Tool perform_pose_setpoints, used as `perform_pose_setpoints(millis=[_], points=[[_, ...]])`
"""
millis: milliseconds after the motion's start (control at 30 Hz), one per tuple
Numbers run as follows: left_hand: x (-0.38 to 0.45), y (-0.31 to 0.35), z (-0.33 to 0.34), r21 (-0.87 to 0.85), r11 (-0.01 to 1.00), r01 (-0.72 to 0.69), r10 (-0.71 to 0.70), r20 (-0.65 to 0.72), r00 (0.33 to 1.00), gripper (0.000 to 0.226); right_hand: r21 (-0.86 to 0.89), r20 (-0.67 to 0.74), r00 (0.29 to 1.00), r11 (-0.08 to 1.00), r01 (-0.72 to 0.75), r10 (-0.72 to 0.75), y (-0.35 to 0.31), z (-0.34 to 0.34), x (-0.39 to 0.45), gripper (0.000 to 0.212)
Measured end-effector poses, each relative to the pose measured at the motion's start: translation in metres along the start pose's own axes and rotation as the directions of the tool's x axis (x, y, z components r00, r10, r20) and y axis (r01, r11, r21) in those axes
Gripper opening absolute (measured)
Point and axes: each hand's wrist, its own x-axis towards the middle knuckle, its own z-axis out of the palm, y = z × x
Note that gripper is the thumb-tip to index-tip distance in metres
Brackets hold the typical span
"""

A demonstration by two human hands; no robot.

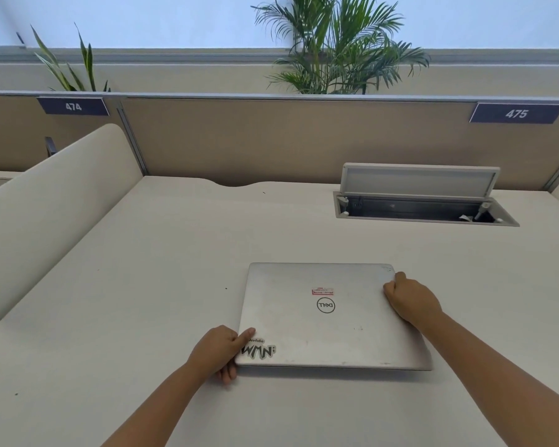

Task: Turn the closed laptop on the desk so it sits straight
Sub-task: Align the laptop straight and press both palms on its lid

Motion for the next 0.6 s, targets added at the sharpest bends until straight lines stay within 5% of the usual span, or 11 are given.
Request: perform_pose_setpoints(millis=[300, 600], points=[[-0.004, -0.003, 0.005, 0.066, 0.995, -0.069, 0.076, -0.110, 0.991, 0.054, -0.126, -0.011, 1.000, 0.992, 0.006, -0.007, 0.005, 0.000, -0.009, 0.027], [-0.017, 0.000, 0.017, 0.266, 0.963, -0.033, 0.134, -0.371, 0.919, 0.057, -0.174, -0.083, 0.996, 0.985, 0.014, -0.028, 0.010, 0.008, -0.023, 0.030]])
